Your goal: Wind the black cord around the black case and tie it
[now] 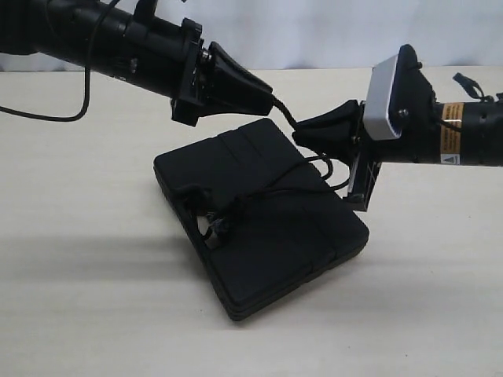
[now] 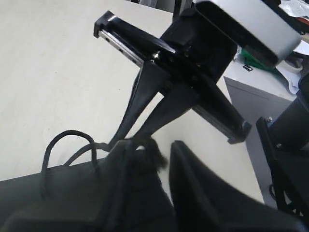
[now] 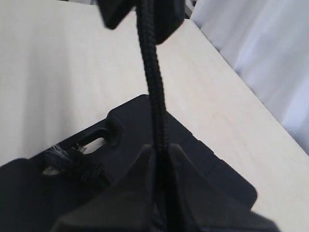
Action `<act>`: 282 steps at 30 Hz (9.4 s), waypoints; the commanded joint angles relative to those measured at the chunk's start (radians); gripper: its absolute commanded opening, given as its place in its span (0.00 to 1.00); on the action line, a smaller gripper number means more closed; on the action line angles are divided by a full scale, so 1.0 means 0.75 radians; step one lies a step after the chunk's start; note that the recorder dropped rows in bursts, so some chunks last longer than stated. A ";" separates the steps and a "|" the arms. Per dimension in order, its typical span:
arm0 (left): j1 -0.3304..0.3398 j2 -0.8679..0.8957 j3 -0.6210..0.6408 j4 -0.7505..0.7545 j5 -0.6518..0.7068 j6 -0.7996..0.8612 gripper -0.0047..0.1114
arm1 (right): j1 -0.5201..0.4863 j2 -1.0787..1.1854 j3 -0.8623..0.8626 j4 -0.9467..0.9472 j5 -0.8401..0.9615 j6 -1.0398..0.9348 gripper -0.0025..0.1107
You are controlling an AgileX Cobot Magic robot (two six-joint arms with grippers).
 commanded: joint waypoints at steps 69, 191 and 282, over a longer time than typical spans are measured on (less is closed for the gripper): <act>0.226 0.173 0.167 1.013 -0.654 -1.650 0.04 | -0.176 -0.018 0.026 0.685 0.233 0.199 0.06; -0.026 -1.593 1.108 1.356 -1.451 -1.856 0.04 | -0.025 -1.212 0.742 1.835 0.328 -0.661 0.06; 0.213 -2.296 1.683 1.669 -1.521 -1.796 0.04 | -0.156 -2.123 1.027 1.829 1.617 -0.787 0.06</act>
